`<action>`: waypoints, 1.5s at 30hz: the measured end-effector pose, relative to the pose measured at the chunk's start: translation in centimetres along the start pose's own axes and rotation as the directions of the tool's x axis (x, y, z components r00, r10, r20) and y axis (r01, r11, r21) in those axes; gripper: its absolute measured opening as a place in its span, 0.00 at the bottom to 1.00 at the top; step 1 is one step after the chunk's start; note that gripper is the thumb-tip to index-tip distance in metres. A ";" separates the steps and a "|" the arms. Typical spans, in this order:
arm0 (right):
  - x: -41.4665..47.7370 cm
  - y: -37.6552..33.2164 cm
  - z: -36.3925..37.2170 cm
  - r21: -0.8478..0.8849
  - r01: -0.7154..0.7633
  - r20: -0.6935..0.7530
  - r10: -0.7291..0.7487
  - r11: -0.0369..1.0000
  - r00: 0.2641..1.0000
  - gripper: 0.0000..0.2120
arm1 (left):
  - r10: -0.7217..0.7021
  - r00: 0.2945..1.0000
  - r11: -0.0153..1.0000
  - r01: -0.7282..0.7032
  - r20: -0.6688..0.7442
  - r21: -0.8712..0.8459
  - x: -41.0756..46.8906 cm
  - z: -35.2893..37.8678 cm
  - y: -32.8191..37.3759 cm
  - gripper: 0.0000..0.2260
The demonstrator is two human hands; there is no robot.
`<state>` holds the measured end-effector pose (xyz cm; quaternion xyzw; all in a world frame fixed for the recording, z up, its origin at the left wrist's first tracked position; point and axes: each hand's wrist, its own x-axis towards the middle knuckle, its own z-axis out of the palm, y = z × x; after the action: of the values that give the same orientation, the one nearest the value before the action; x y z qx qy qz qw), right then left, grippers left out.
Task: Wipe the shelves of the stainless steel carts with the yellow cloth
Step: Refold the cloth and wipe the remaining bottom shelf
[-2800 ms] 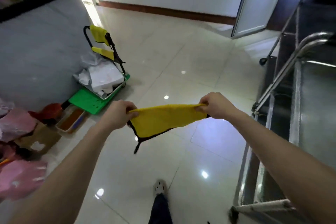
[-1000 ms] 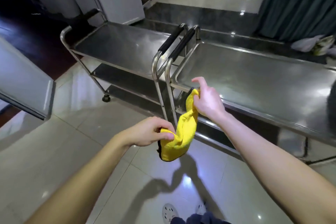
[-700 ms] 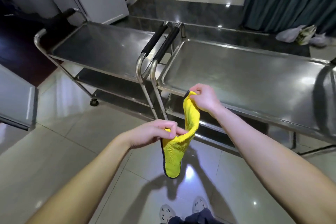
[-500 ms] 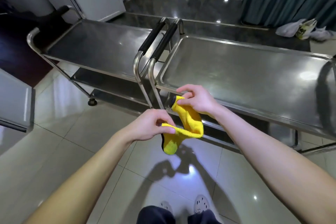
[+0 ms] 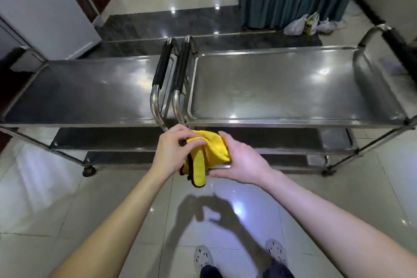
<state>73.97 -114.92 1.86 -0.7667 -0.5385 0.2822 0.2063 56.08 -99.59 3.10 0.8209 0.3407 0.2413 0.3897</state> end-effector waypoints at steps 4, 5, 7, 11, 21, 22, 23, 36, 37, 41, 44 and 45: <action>0.3 0.9 2.5 0.133 -0.104 -0.192 0.128 0.986 0.973 0.19 | 0.016 0.988 0.999 -0.020 0.156 0.028 0.8 -1.8 -2.6 0.07; 0.1 1.2 2.6 0.213 -0.104 -0.211 0.150 0.972 0.966 0.17 | 0.013 0.979 1.000 -0.017 0.204 0.020 1.0 -2.2 -3.4 0.08; -0.1 2.0 2.7 0.385 -0.111 -0.210 0.204 0.916 0.956 0.14 | -0.018 0.941 1.000 0.025 0.338 -0.018 1.1 -2.7 -5.0 0.11; -0.4 3.8 3.2 0.534 -0.203 -0.042 0.266 0.820 0.963 0.09 | -0.093 0.861 0.974 0.184 0.499 -0.135 1.3 -1.1 -6.7 0.12; 4.2 6.4 7.9 0.195 -0.091 -0.005 0.094 0.976 0.996 0.12 | -0.132 0.725 0.912 0.356 0.676 -0.205 2.8 6.1 -11.9 0.38; 4.3 7.2 8.4 0.170 -0.075 -0.005 0.077 0.983 0.997 0.12 | -0.168 0.692 0.933 0.342 0.702 -0.114 2.4 6.9 -13.3 0.36; 4.3 8.1 9.1 0.143 -0.064 0.008 0.064 0.988 0.998 0.11 | -0.204 0.681 0.952 0.305 0.704 -0.020 2.0 8.2 -14.6 0.32; 7.4 26.1 23.4 0.224 -0.353 -0.131 0.387 0.909 0.913 0.08 | -0.425 0.675 0.879 0.468 0.603 0.095 -0.3 23.9 -30.7 0.20; 8.0 27.6 24.7 0.215 -0.381 -0.133 0.414 0.899 0.901 0.08 | -0.372 0.689 0.910 0.404 0.622 0.097 0.0 24.9 -32.0 0.26; 10.5 33.3 30.3 0.272 -0.467 -0.126 0.512 0.841 0.849 0.06 | -0.306 0.758 0.949 0.292 0.576 0.119 1.4 29.9 -37.7 0.28; 11.8 37.4 34.9 0.373 -0.476 -0.134 0.554 0.796 0.821 0.16 | -0.340 0.754 0.922 0.386 0.562 0.040 1.8 33.6 -42.6 0.22; 12.1 38.7 36.5 0.399 -0.483 -0.126 0.568 0.779 0.813 0.17 | -0.357 0.755 0.910 0.413 0.550 0.025 1.7 34.9 -44.3 0.21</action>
<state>80.72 -116.02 -52.28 -0.8661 -0.2135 0.3249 0.3142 63.78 -94.30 -52.55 0.7471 0.3656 -0.0700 0.5508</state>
